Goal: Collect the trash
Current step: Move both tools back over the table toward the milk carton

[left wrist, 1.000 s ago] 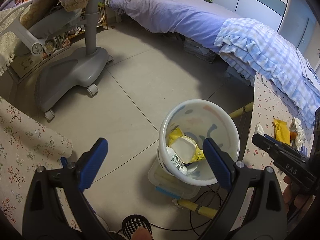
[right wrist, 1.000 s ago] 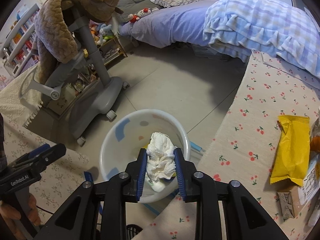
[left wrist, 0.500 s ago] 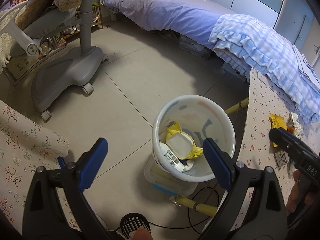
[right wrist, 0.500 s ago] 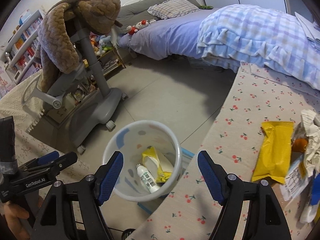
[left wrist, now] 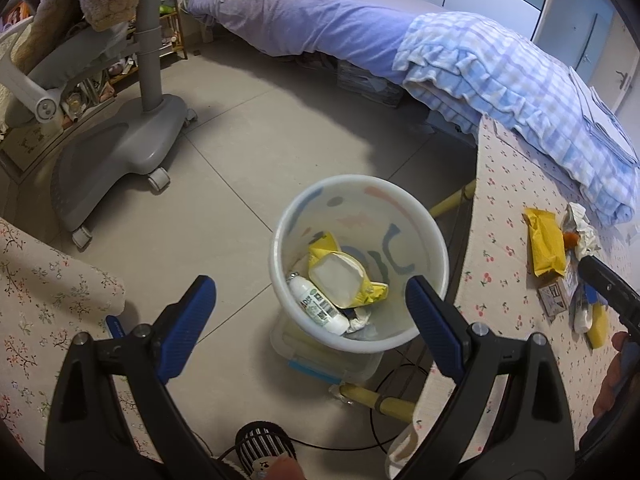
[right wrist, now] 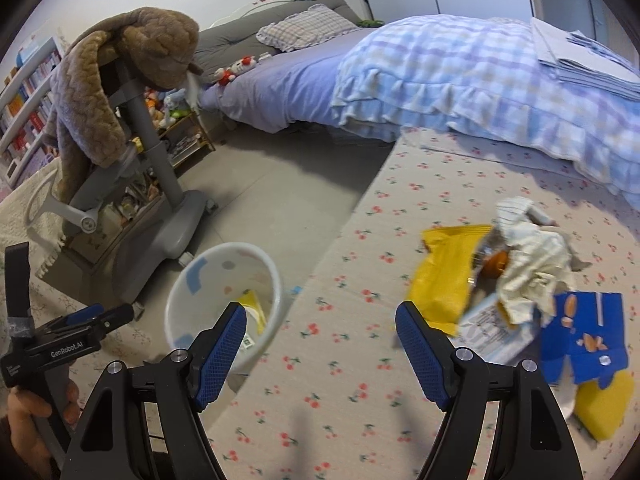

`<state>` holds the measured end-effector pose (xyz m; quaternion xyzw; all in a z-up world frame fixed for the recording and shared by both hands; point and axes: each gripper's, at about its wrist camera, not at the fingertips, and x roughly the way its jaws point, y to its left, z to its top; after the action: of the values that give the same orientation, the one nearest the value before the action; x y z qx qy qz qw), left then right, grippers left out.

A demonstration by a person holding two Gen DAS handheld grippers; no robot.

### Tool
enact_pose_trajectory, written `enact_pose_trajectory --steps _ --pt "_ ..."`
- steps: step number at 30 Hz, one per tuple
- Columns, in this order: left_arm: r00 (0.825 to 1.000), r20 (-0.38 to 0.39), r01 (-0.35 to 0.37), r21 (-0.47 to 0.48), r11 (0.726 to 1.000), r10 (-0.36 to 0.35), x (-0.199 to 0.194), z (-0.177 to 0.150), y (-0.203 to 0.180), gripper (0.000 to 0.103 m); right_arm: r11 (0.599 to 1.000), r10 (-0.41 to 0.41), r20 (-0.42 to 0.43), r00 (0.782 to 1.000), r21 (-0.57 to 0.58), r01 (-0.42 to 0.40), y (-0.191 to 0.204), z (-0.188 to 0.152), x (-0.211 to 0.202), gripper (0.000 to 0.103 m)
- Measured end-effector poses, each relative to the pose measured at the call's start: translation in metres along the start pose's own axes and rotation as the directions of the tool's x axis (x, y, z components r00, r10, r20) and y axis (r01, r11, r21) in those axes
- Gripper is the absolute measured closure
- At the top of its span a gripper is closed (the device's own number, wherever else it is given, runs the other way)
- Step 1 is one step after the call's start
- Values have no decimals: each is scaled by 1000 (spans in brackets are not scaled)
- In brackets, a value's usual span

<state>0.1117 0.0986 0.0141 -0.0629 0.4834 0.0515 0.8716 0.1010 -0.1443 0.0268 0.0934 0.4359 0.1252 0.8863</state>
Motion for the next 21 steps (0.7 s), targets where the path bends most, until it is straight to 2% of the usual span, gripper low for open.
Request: enact_pose_trajectory --steps 11,21 --pt "999 -9 53 40 998 -53 -1 -1 -45 8 992 -109 6 994 58 109 -61 -11 -32 24" --pt "996 -35 82 95 992 -79 4 -5 -88 8 967 -234 20 972 110 231 -113 -16 -62 24"
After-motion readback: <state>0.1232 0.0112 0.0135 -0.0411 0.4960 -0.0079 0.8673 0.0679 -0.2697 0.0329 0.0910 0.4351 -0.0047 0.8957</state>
